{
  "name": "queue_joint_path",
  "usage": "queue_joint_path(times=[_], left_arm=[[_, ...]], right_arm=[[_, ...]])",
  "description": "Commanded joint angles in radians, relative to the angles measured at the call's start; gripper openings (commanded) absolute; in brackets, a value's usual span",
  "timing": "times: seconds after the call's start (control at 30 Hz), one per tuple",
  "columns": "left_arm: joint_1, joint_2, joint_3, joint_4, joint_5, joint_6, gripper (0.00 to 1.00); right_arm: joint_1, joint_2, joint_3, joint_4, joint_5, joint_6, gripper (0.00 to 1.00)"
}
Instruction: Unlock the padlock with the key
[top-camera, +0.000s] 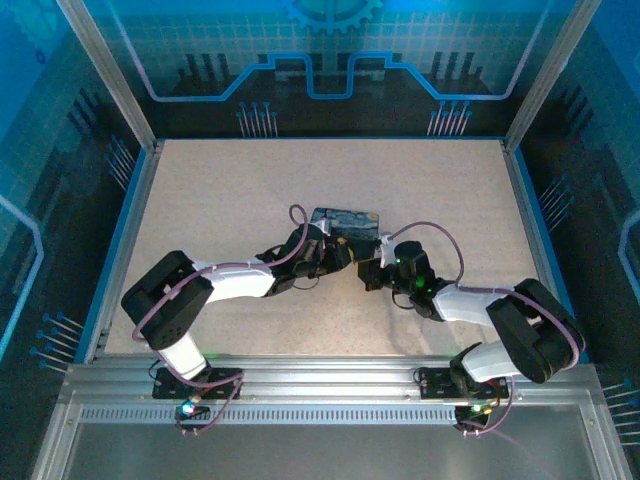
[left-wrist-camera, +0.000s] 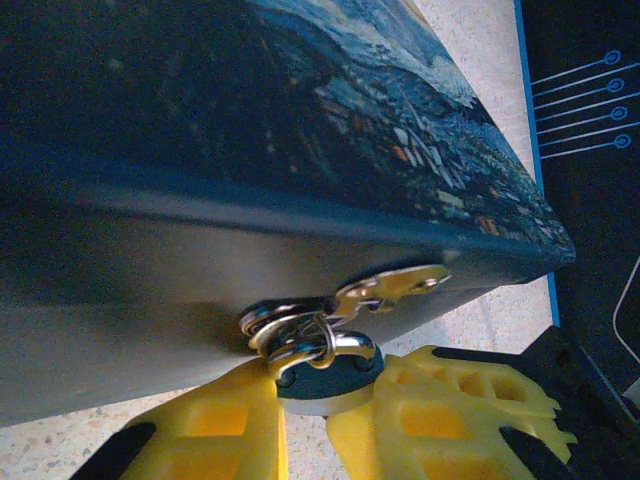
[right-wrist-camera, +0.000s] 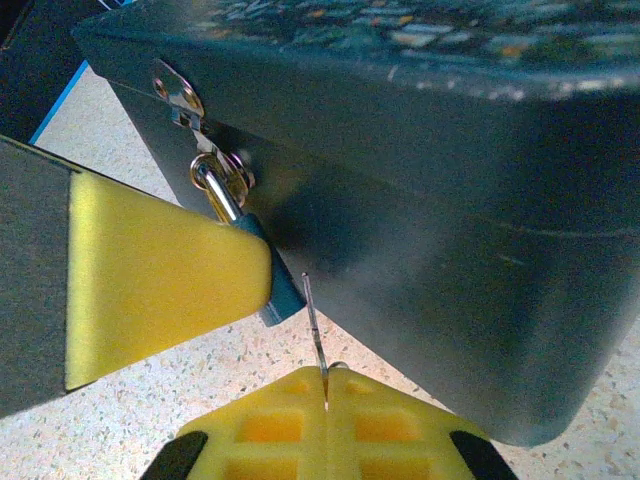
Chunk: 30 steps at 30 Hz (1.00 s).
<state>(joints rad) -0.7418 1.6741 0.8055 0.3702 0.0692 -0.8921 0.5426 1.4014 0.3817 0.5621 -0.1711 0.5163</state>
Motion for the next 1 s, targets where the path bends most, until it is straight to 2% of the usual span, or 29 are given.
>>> queue_joint_path(times=[0.0, 0.97], left_arm=[[-0.006, -0.039, 0.028, 0.02, 0.012, -0.001, 0.2], [-0.007, -0.044, 0.032, 0.01, 0.008, 0.004, 0.2]], right_arm=[[0.009, -0.007, 0.022, 0.019, 0.004, -0.002, 0.0], [0.009, -0.081, -0.05, -0.03, -0.013, -0.012, 0.0]])
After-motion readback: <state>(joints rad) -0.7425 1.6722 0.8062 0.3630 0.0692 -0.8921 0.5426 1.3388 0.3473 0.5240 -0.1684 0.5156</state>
